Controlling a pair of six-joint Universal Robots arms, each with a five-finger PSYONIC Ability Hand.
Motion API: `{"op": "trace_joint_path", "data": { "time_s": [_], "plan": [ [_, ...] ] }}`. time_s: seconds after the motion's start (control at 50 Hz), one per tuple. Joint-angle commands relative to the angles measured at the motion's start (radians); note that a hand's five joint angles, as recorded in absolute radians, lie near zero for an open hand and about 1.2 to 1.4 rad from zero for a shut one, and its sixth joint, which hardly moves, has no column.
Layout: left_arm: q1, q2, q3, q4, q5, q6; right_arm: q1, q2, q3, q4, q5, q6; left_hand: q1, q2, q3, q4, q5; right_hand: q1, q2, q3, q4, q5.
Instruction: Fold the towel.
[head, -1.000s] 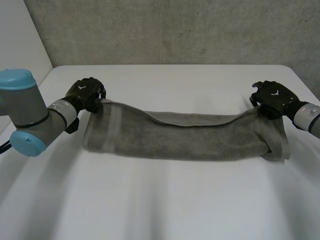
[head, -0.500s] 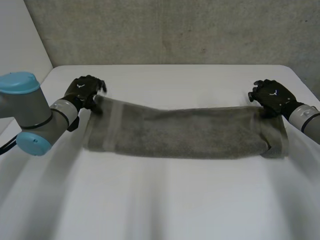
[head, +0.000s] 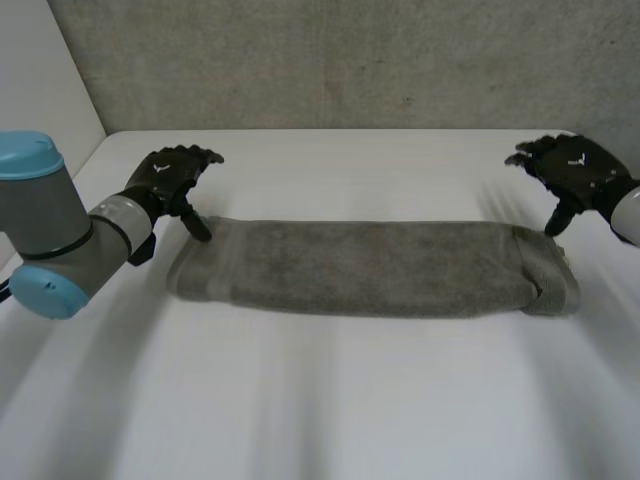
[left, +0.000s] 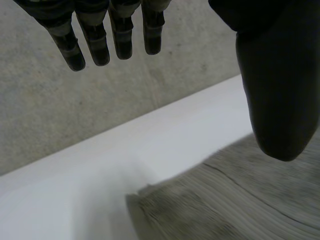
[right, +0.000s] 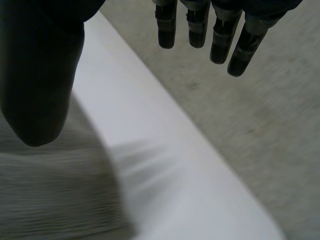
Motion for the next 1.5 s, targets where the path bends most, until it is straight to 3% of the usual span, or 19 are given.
{"op": "trace_joint_path", "data": {
  "time_s": [0.02, 0.16, 0.3, 0.48, 0.64, 0.74, 0.84, 1.18, 1.36, 1.42, 1.5],
  "plan": [
    [-0.016, 0.095, -0.163, -0.027, 0.001, 0.058, -0.040, -0.104, 0.194, 0.168, -0.006, 0.026, 0.028, 0.061, -0.043, -0.050, 0.067, -0.070, -0.075, -0.007, -0.060, -0.060],
    [-0.002, 0.115, -0.304, -0.027, -0.010, 0.270, -0.104, -0.171, 0.395, 0.112, -0.008, 0.012, 0.081, 0.114, -0.043, -0.050, 0.120, -0.022, -0.027, -0.007, -0.060, -0.012],
    [0.007, 0.104, -0.330, -0.021, -0.010, 0.296, -0.169, -0.186, 0.547, -0.090, -0.008, 0.015, 0.084, 0.117, -0.043, -0.050, 0.123, 0.037, 0.032, -0.007, -0.060, 0.047],
    [0.018, 0.101, -0.330, -0.016, -0.010, 0.295, -0.167, -0.178, 0.591, -0.147, -0.007, 0.026, 0.084, 0.117, -0.043, -0.050, 0.123, 0.116, 0.111, -0.007, -0.060, 0.126],
    [0.018, 0.101, -0.332, -0.012, -0.010, 0.293, -0.164, -0.169, 0.591, -0.189, 0.004, 0.026, 0.084, 0.117, -0.043, -0.050, 0.123, 0.410, 0.405, -0.007, -0.060, 0.420],
    [0.018, 0.101, -0.333, -0.012, -0.011, 0.293, -0.170, -0.166, 0.584, -0.218, 0.010, 0.027, 0.084, 0.117, -0.043, -0.050, 0.123, 0.881, 0.876, -0.007, -0.060, 0.892],
    [0.019, 0.101, -0.333, -0.012, -0.011, 0.292, -0.193, -0.166, 0.573, -0.229, 0.023, 0.021, 0.084, 0.117, -0.043, -0.050, 0.123, 1.151, 1.146, -0.007, -0.060, 1.161],
    [0.033, 0.115, -0.343, -0.013, -0.010, 0.267, -0.340, -0.161, 0.469, -0.219, 0.006, -0.029, 0.081, 0.114, -0.043, -0.050, 0.120, 1.152, 1.146, -0.007, -0.060, 1.162],
    [0.033, 0.125, -0.341, -0.012, -0.010, 0.267, -0.340, -0.172, 0.346, -0.199, 0.012, -0.088, 0.078, 0.111, -0.043, -0.050, 0.117, 1.152, 1.146, -0.007, -0.060, 1.162],
    [0.033, 0.127, -0.340, -0.010, -0.010, 0.267, -0.282, -0.181, 0.285, -0.180, 0.004, -0.081, 0.078, 0.111, -0.043, -0.050, 0.117, 1.152, 1.146, -0.007, -0.060, 1.162],
    [0.033, 0.127, -0.332, -0.010, -0.010, 0.267, -0.085, -0.189, 0.185, -0.166, -0.011, -0.069, 0.078, 0.111, -0.043, -0.050, 0.117, 1.152, 1.146, -0.007, -0.060, 1.162]
  ]
}}
